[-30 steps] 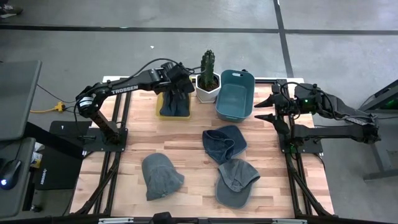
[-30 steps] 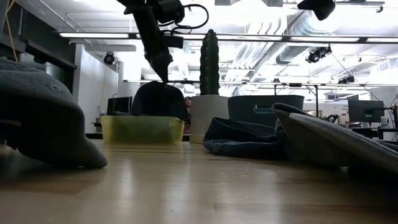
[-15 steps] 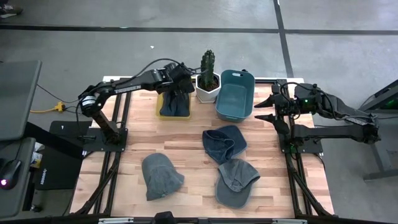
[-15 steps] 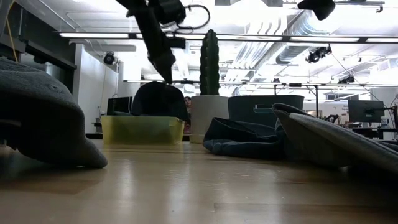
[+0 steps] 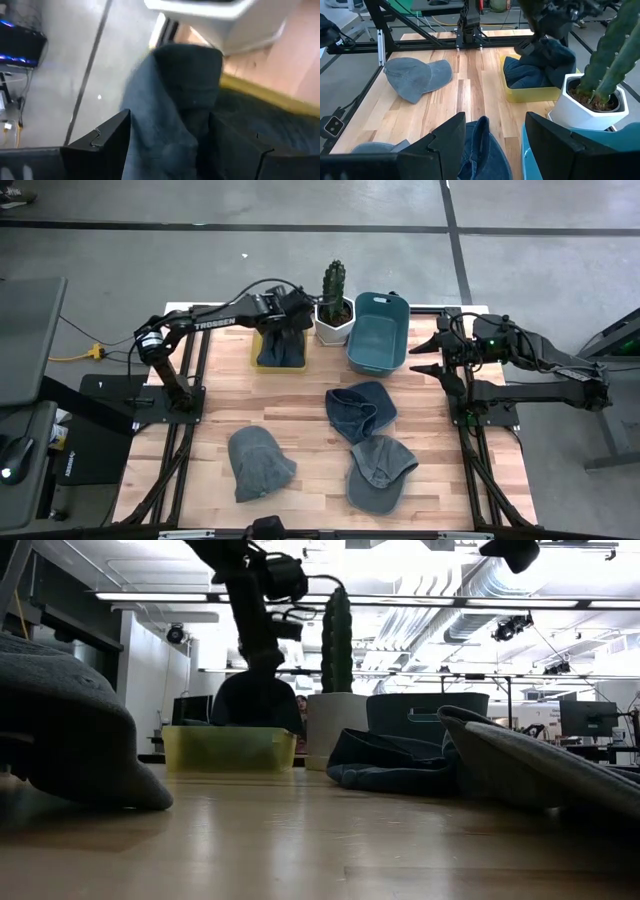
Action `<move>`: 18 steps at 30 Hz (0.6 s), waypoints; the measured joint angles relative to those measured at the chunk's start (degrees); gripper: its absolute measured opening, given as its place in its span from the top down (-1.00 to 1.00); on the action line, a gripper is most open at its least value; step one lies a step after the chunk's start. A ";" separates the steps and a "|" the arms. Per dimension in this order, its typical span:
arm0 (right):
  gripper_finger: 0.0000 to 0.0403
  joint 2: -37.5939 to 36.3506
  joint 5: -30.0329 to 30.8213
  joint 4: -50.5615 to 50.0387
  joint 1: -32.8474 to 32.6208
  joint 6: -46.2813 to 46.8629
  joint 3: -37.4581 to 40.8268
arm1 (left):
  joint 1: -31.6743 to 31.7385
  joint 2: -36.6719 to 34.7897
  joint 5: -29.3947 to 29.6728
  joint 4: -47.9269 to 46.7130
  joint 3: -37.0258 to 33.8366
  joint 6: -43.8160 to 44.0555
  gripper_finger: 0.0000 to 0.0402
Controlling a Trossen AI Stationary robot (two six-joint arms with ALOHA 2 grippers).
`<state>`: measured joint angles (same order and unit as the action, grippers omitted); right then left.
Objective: Pick & Place hat
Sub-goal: Put the left blue cap into the yellow bin
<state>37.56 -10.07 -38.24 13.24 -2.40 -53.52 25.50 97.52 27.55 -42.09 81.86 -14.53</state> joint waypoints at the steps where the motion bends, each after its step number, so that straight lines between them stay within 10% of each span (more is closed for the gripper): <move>1: 0.00 0.00 0.00 -0.04 0.02 0.14 0.00 | 0.00 -0.15 0.12 0.26 0.09 0.00 -0.20; 7: 0.00 0.00 0.00 -0.13 0.02 0.68 0.00 | 0.00 0.43 1.88 -1.83 0.01 1.24 -0.05; 18: 0.00 0.00 0.00 -0.13 0.02 0.88 0.00 | -0.02 0.37 1.58 -8.06 0.10 4.31 0.92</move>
<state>37.56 -10.07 -38.37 13.26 -1.52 -53.52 25.47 97.89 29.12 -50.15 81.95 -10.22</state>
